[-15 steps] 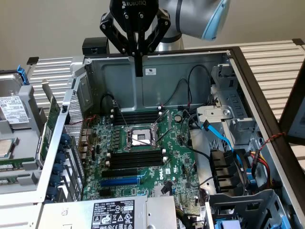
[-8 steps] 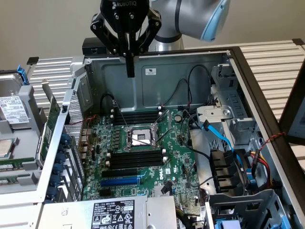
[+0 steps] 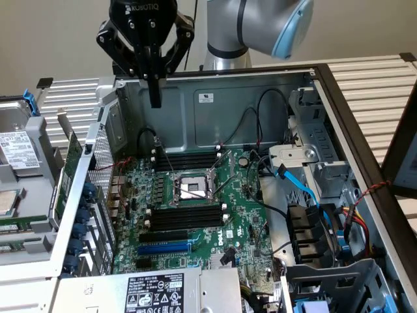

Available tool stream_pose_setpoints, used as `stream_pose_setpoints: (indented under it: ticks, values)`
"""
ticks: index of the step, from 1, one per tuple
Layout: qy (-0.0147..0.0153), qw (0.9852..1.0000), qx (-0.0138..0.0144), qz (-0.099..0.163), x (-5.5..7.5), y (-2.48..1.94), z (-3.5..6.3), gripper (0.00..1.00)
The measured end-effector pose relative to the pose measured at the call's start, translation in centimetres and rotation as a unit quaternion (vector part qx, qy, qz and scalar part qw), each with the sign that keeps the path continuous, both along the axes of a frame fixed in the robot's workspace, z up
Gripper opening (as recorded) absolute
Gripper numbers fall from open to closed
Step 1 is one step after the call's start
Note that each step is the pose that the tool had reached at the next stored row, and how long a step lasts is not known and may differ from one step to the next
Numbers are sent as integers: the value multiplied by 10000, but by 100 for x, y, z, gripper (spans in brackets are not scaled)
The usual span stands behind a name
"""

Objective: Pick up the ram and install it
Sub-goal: 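Reach for the ram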

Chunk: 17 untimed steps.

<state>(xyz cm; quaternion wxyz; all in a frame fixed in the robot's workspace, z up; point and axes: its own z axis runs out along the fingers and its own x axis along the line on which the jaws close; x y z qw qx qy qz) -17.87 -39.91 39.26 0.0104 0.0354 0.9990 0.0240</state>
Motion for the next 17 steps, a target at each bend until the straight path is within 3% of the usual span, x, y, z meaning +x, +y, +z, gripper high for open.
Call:
stream_pose_setpoints:
  ticks: [15, 17]
  values:
    - [0, 10000, -1, -1, -681, -4, -3, 11]
    - [0, 10000, -23, 0, -772, -4, -4, 11]
